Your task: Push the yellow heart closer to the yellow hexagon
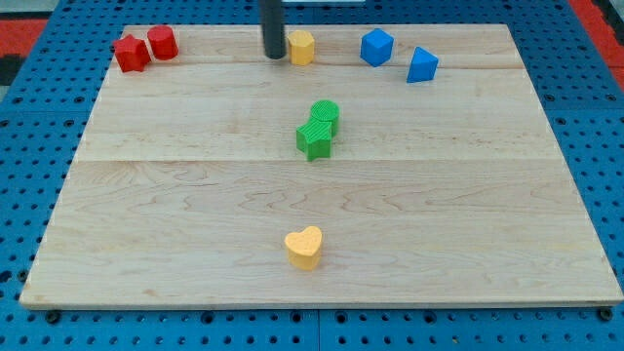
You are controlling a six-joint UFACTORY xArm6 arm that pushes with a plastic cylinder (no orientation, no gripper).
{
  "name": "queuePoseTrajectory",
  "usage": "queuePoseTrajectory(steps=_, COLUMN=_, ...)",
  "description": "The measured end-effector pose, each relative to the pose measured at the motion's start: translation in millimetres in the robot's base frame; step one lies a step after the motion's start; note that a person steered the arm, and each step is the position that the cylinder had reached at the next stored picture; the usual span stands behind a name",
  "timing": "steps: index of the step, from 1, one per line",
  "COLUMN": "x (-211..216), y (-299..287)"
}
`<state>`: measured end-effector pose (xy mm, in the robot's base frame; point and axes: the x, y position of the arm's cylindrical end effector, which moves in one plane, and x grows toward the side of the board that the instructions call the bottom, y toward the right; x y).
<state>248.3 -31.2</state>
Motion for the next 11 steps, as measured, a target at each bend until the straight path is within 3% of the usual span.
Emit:
queuePoseTrajectory(steps=1, x=27.2, y=-3.2)
queuePoseTrajectory(steps=2, x=132.0, y=-65.6)
queuePoseTrajectory(steps=3, x=230.1, y=-76.3)
queuePoseTrajectory(steps=4, x=317.4, y=-43.0)
queuePoseTrajectory(steps=5, x=368.9, y=-48.4)
queuePoseTrajectory(steps=6, x=359.1, y=28.6)
queuePoseTrajectory(steps=8, x=299.6, y=-16.4)
queuePoseTrajectory(steps=10, x=337.7, y=101.3)
queuePoseTrajectory(steps=11, x=330.0, y=53.7)
